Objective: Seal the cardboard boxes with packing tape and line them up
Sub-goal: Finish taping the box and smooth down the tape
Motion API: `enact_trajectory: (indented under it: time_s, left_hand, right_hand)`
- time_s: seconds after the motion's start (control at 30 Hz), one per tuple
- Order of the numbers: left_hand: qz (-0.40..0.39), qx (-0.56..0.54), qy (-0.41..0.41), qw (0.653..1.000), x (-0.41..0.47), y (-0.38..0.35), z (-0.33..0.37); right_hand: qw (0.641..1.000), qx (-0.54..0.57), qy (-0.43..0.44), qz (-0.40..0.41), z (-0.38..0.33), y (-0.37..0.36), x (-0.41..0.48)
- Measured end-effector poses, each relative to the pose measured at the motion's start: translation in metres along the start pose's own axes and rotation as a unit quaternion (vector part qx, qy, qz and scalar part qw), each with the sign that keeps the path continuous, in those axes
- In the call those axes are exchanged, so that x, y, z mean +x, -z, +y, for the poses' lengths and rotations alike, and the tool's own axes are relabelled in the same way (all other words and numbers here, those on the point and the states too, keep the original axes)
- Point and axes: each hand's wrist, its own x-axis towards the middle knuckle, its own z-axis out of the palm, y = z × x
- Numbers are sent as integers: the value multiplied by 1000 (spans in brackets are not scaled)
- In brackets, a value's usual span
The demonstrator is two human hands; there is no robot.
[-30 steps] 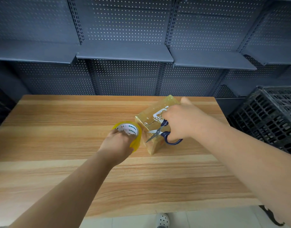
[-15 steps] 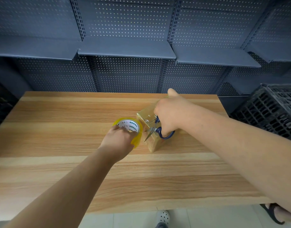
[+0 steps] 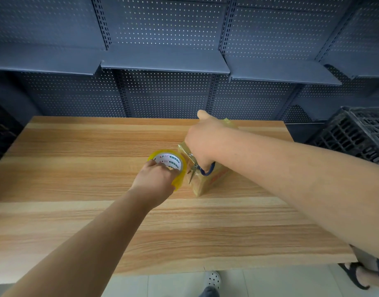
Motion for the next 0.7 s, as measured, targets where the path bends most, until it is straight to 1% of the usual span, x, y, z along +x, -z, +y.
enact_trajectory:
  time_s: [0.43, 0.57, 0.7]
  left_hand:
    - [15, 6, 7, 1000, -9, -2, -4]
    - [14, 6, 8, 1000, -9, -3, -6]
    - [15, 10, 5, 1000, -8, -4, -8]
  right_hand:
    - [1000, 9, 15, -20, -4, 14, 7]
    - [1000, 2, 19, -16, -7, 17, 10]
    - [999, -22, 26, 6, -8, 19, 11]
